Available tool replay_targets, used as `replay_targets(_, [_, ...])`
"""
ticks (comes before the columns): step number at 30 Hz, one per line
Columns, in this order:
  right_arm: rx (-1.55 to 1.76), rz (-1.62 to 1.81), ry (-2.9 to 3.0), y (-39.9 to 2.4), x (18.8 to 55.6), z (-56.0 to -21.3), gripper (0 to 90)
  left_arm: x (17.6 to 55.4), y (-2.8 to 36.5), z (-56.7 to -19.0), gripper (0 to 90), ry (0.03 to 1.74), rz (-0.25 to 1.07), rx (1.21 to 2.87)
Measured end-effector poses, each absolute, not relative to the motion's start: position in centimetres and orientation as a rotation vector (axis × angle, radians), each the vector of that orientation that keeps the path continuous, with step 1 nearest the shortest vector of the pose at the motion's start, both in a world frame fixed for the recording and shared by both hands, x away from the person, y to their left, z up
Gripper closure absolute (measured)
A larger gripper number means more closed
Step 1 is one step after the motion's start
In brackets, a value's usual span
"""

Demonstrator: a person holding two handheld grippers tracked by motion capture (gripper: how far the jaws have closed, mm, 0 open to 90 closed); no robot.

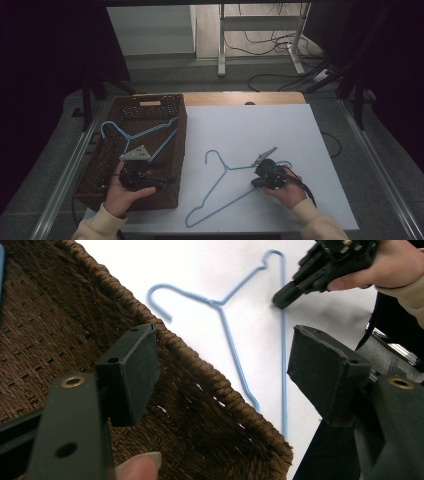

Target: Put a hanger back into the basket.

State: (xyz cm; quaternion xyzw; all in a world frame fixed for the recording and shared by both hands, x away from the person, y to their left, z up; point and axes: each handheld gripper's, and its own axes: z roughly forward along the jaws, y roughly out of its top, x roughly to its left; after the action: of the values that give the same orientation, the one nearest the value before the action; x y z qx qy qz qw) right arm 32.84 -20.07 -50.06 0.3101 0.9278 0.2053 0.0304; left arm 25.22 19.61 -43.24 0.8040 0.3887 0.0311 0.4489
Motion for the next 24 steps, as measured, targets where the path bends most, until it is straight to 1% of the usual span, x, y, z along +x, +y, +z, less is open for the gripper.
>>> replay_targets(4, [1.010,0.660,2.837,-22.5,32.1,-50.0,90.0,25.3,19.6,-43.2,28.5,0.961,0.075,1.990])
replay_targets(13, [1.159,0.571,2.717,-24.6,32.4,-49.7,90.0,25.3,19.5,-43.2,28.5,0.961,0.074,1.991])
replay_targets(18, [1.327,0.482,2.567,-27.3,34.1,-49.4,90.0,25.3,19.6,-43.2,28.5,0.963,0.076,1.989])
replay_targets(24, [1.371,0.458,2.509,-29.0,35.0,-49.3,90.0,25.2,19.7,-43.1,28.6,0.963,0.079,1.988])
